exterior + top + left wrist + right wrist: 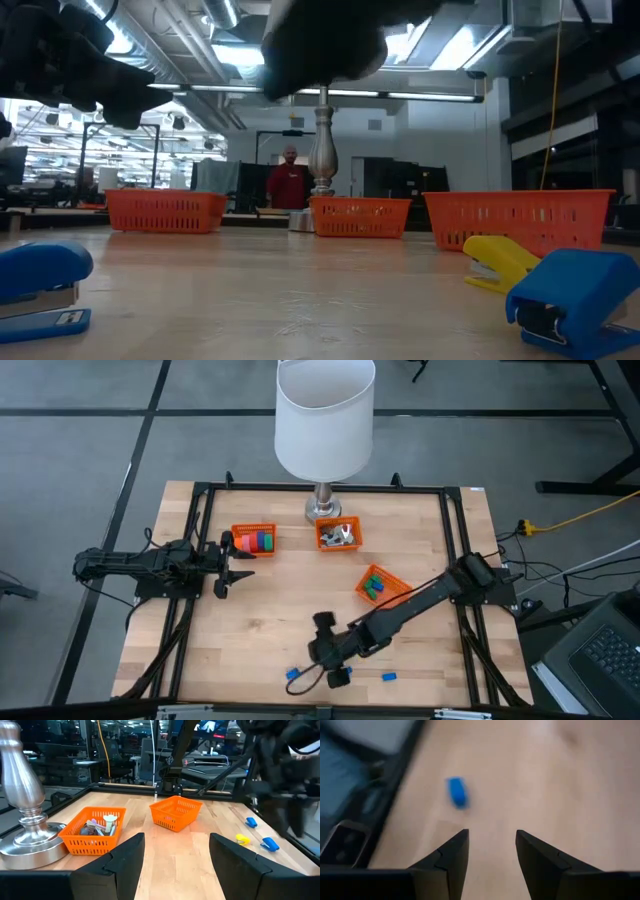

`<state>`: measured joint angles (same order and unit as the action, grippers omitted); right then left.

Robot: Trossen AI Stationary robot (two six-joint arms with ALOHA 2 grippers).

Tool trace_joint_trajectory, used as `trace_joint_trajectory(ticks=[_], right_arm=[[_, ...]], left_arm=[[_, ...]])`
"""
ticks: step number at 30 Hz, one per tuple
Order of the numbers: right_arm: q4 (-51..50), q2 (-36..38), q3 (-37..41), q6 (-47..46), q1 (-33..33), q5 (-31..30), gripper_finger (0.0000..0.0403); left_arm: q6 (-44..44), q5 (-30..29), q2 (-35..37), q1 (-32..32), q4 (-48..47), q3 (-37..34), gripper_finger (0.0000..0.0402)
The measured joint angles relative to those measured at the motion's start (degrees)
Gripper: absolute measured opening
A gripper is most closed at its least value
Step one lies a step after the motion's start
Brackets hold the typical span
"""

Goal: Pick and place Stapler, Stapler remover, tape
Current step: Put the yellow stapler into the bottom orange bin

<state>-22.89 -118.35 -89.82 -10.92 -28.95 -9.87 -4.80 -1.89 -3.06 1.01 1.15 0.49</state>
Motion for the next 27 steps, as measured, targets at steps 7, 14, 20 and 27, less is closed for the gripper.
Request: trace_joint_trajectory(ticks=[7,14,20,27], right_arm=[[-12.6,1.5,0.0,-35.2,-0.9,-5.8,0.0166],[-17.4,1.5,0.0,-50.3,0.1,-5.1,0.0166],[-21.5,1.5,0.0,-58.7,3.3,1.0,0.0166],[-21.9,1.6,0.0,-61.1,4.9,5.0,0.0166]], left_arm=[[0.0,0.0,0.0,0.0,0.0,0.0,0.0219],[0.0,0.0,0.0,0.0,0.0,0.0,0.0219],[0.0,0.0,0.0,0.0,0.0,0.0,0.0219],[0.0,0.0,0.0,0.0,0.0,0.0,0.0219]])
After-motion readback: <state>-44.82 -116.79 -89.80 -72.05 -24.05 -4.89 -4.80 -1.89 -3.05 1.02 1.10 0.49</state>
